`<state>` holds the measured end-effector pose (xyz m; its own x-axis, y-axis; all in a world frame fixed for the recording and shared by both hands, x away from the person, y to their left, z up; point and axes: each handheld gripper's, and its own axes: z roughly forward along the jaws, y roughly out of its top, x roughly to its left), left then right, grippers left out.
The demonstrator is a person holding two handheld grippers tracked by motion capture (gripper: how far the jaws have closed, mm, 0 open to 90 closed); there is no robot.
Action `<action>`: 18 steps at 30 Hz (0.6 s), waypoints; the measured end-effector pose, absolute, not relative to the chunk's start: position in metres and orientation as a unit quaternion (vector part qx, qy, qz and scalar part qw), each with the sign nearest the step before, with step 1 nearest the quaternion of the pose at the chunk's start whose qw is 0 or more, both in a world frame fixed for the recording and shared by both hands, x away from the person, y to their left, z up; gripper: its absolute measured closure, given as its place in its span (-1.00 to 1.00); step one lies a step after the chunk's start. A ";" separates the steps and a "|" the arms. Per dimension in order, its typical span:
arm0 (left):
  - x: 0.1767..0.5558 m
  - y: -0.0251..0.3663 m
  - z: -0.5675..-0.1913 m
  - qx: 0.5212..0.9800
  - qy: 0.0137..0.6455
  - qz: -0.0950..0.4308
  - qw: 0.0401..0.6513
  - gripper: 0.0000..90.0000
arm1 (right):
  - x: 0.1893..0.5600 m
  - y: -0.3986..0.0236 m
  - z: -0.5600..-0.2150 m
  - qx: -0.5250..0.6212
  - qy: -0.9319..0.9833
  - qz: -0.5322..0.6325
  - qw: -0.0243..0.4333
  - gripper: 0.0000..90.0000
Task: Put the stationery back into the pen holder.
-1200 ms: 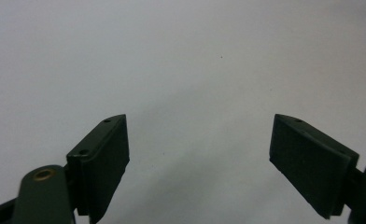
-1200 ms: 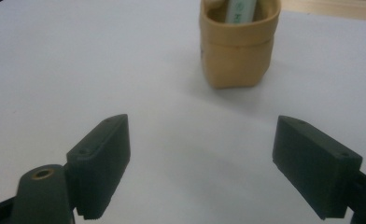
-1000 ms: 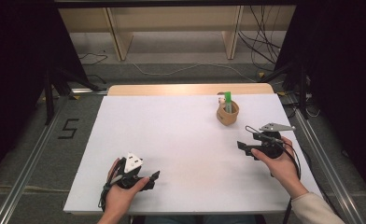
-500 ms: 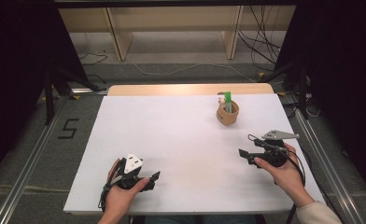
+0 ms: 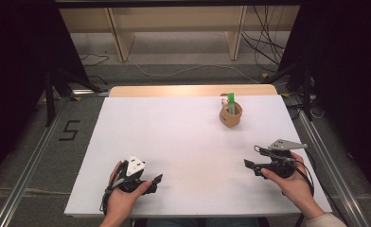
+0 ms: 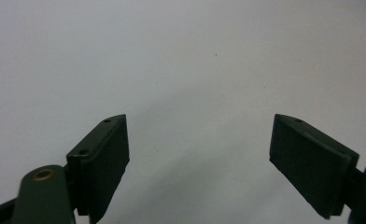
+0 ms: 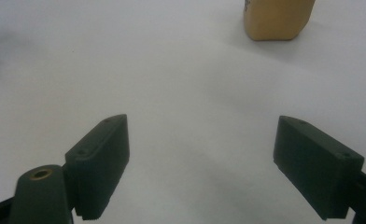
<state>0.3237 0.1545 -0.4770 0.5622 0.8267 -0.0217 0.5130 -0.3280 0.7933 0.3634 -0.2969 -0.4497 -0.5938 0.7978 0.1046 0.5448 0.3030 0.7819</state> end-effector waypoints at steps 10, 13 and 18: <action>0.323 0.153 -0.478 0.790 0.426 0.196 0.395 -0.56 | 0.346 -0.301 -0.458 0.417 0.800 0.408 0.145 -0.58; 0.323 0.153 -0.478 0.793 0.422 0.196 0.392 -0.56 | 0.341 -0.302 -0.461 0.415 0.802 0.405 0.143 -0.58; 0.322 0.151 -0.478 0.793 0.421 0.193 0.397 -0.56 | 0.333 -0.305 -0.465 0.411 0.802 0.409 0.140 -0.58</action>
<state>0.3222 0.1513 -0.4781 0.5720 0.8198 -0.0283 0.5139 -0.3312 0.7914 0.3325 -0.3047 -0.4649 -0.6224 0.7748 0.1114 0.5447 0.3264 0.7725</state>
